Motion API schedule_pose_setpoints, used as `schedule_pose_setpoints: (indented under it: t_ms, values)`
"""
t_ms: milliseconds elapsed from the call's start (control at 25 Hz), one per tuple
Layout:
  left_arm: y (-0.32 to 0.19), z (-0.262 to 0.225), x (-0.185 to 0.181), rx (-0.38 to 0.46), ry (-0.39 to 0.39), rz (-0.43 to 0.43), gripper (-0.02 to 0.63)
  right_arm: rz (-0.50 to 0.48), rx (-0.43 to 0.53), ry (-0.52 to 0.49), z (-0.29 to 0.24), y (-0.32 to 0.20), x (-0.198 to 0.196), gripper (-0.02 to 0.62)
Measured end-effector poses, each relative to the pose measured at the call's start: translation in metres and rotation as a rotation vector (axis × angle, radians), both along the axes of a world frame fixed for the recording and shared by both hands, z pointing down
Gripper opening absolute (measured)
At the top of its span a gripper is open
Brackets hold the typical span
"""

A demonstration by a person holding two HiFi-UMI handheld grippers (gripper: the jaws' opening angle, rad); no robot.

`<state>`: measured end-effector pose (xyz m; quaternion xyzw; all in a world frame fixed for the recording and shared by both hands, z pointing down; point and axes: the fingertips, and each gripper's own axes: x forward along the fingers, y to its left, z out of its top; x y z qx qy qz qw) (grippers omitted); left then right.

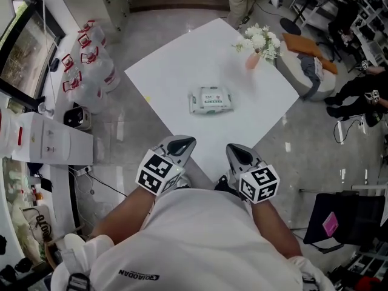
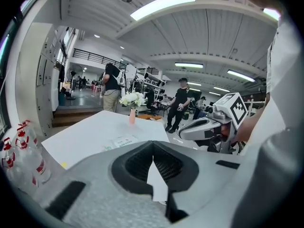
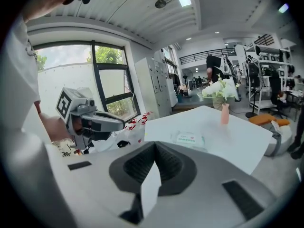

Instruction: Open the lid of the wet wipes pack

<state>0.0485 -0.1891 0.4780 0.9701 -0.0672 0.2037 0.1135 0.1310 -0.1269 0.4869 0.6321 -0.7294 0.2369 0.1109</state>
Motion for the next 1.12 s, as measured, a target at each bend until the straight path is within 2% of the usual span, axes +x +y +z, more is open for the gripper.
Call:
schedule_pose_setpoints:
  t_ms: [600,1120]
  values:
    - [-0.022,0.005,0.023,-0.018,-0.003,-0.208,0.005,-0.162,0.008,-0.001,0.0,-0.045,0.041,0.007]
    - [-0.026,0.009,0.025,-0.021,-0.03,-0.286,0.005,-0.223,0.028,-0.006,0.004,-0.061,0.052,0.008]
